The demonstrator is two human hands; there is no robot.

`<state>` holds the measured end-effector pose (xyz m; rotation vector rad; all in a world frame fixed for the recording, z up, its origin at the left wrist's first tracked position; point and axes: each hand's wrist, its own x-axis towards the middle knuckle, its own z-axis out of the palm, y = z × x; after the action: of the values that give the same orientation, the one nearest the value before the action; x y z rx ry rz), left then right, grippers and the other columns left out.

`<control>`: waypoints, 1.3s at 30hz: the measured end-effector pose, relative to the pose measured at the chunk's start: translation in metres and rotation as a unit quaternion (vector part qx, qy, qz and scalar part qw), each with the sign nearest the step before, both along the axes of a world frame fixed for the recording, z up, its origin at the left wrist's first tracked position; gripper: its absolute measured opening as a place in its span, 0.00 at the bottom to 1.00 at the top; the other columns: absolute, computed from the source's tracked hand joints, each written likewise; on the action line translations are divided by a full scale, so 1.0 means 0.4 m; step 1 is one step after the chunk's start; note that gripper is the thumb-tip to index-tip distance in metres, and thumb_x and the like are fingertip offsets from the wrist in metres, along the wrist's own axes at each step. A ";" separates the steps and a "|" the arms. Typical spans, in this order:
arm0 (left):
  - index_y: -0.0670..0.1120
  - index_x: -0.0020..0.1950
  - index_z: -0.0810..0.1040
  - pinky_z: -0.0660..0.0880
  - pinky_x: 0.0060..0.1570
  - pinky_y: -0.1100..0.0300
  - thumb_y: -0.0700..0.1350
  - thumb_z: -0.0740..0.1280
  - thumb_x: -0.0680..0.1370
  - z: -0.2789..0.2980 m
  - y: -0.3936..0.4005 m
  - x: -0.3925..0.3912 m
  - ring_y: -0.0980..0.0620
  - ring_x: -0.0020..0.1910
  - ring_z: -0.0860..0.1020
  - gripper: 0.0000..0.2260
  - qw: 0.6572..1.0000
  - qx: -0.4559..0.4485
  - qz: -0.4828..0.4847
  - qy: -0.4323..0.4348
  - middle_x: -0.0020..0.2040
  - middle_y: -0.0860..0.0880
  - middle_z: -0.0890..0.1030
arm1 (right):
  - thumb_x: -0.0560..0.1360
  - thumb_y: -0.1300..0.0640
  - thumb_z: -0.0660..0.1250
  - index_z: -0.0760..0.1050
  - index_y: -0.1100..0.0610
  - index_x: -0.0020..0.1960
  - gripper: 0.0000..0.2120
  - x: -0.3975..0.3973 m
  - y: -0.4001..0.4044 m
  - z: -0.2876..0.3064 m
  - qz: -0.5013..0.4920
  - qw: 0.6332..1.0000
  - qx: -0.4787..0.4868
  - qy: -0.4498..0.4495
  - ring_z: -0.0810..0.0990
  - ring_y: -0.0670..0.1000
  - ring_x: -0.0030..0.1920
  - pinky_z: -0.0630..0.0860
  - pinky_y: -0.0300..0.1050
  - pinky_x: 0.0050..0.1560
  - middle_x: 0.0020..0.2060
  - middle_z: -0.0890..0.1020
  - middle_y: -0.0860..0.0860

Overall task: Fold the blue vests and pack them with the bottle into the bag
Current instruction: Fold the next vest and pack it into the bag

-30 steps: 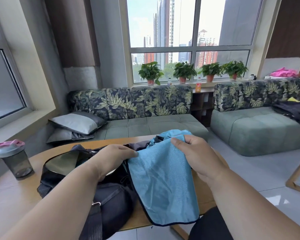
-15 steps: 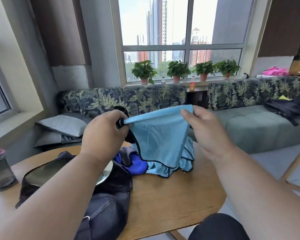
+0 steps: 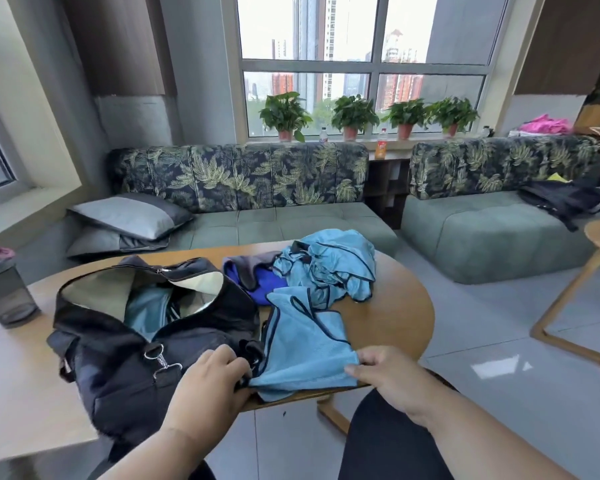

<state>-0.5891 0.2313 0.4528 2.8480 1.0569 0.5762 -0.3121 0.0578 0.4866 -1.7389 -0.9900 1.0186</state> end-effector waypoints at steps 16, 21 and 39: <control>0.58 0.39 0.66 0.68 0.39 0.64 0.48 0.69 0.65 0.064 -0.073 -0.008 0.59 0.40 0.72 0.12 0.992 -0.066 -0.083 -0.075 0.36 0.61 0.73 | 0.86 0.59 0.63 0.82 0.55 0.52 0.09 -0.034 -0.060 0.010 -0.071 0.994 0.077 0.018 0.84 0.49 0.49 0.76 0.43 0.54 0.49 0.88 0.55; 0.56 0.42 0.72 0.78 0.38 0.55 0.43 0.69 0.73 0.127 -0.081 0.004 0.57 0.34 0.76 0.10 0.962 -0.228 -0.037 -0.148 0.35 0.54 0.78 | 0.86 0.58 0.62 0.81 0.57 0.55 0.09 -0.028 -0.034 0.032 -0.100 0.988 0.108 0.045 0.86 0.50 0.49 0.80 0.41 0.50 0.48 0.88 0.53; 0.53 0.71 0.72 0.77 0.54 0.53 0.52 0.70 0.81 0.122 0.228 0.249 0.50 0.54 0.82 0.20 0.956 -0.238 0.123 -0.120 0.57 0.52 0.83 | 0.81 0.58 0.70 0.75 0.52 0.70 0.18 0.135 0.304 -0.006 -0.180 0.981 0.059 0.030 0.87 0.56 0.49 0.83 0.52 0.52 0.48 0.87 0.54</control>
<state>-0.4894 0.3224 0.5015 2.1933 1.3044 0.5693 -0.2582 0.1792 0.4841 -1.7004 -0.6519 0.7583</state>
